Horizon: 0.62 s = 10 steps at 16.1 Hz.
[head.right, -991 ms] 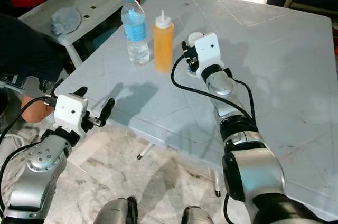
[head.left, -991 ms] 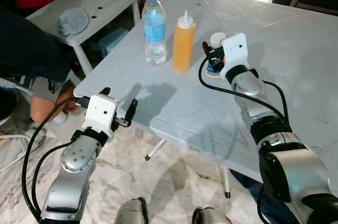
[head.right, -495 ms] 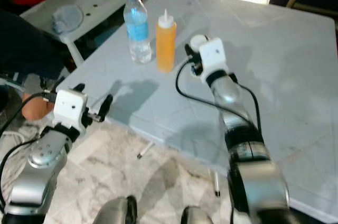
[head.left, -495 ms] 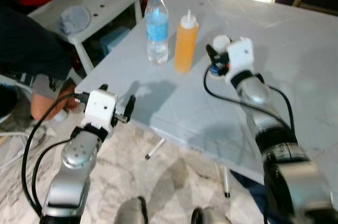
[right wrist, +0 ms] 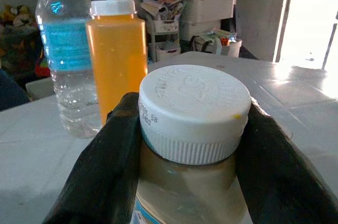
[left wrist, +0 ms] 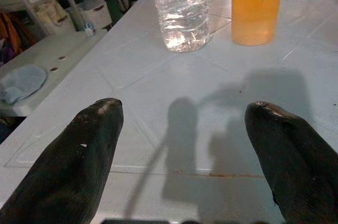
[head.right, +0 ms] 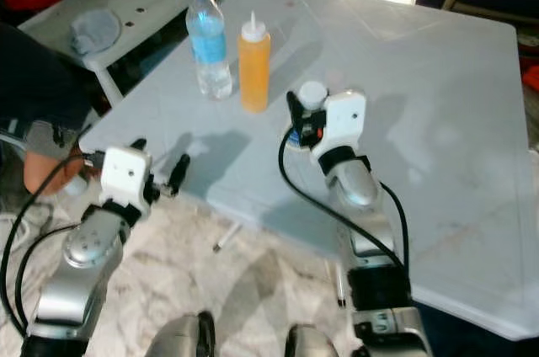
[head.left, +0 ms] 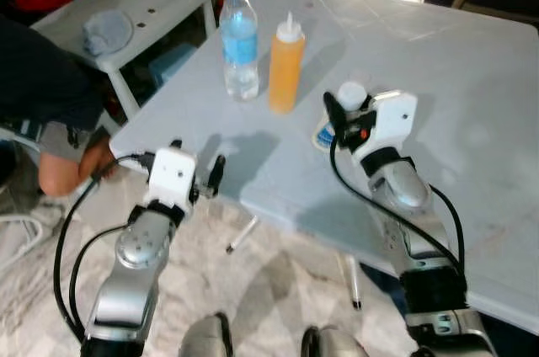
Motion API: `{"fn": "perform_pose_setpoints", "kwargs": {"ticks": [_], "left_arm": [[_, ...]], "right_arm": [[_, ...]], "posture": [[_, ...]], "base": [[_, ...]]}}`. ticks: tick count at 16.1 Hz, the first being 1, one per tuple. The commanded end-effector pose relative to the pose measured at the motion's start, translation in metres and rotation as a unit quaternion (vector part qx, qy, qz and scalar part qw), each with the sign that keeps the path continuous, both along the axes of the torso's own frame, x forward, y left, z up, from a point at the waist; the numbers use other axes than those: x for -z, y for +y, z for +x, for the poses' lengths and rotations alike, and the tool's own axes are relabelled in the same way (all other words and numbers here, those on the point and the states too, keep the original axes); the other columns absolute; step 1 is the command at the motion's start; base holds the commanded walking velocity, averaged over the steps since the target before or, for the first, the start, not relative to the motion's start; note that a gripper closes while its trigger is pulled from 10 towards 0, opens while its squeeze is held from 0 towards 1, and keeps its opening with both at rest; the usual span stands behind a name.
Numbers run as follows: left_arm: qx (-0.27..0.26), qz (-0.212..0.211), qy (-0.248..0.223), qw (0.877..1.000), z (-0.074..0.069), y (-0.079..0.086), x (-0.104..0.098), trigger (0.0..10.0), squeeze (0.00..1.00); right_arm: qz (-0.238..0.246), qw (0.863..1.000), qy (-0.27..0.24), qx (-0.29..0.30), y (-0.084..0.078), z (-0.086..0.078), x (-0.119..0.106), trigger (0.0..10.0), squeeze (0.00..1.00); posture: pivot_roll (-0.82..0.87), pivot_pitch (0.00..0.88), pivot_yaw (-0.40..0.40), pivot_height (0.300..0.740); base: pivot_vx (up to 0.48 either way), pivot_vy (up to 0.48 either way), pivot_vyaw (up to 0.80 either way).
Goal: Restocking fridge
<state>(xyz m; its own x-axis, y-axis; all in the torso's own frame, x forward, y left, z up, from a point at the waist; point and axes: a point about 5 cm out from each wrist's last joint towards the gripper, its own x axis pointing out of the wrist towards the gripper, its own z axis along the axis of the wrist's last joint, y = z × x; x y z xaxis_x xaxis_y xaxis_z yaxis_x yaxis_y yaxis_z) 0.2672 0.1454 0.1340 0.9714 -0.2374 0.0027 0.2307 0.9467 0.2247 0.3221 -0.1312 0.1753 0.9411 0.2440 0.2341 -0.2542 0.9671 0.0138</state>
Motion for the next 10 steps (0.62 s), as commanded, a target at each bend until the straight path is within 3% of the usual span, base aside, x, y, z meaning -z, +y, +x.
{"fn": "perform_pose_setpoints", "kwargs": {"ticks": [1, 4, 6, 10], "left_arm": [[-0.014, 0.000, 0.006, 1.000, 0.000, 0.006, 0.004, 10.0, 0.00], [-0.018, -0.003, 0.004, 1.000, 0.002, 0.006, 0.006, 10.0, 0.00], [-0.024, -0.009, 0.002, 1.000, 0.004, 0.006, 0.009, 10.0, 0.00], [-0.026, -0.011, 0.001, 1.000, 0.005, 0.004, 0.012, 10.0, 0.00]], "right_arm": [[0.022, 1.000, -0.015, 0.013, -0.002, -0.004, -0.009, 10.0, 0.00], [0.042, 0.999, 0.001, 0.030, -0.003, -0.013, -0.005, 10.0, 0.00], [0.035, 0.999, 0.024, 0.021, -0.002, -0.025, -0.001, 10.0, 0.00], [0.026, 0.999, 0.030, 0.010, 0.000, -0.029, 0.002, 10.0, 0.00]], "posture": [[0.07, 0.051, -0.007, 0.740], [0.06, 0.036, -0.015, 0.740], [0.05, 0.022, -0.024, 0.740], [0.05, 0.004, -0.024, 0.740]], "base": [[-0.330, 0.000, 0.00], [-0.334, 0.000, 0.00], [-0.339, 0.000, 0.80], [-0.339, 0.000, 0.80]]}}
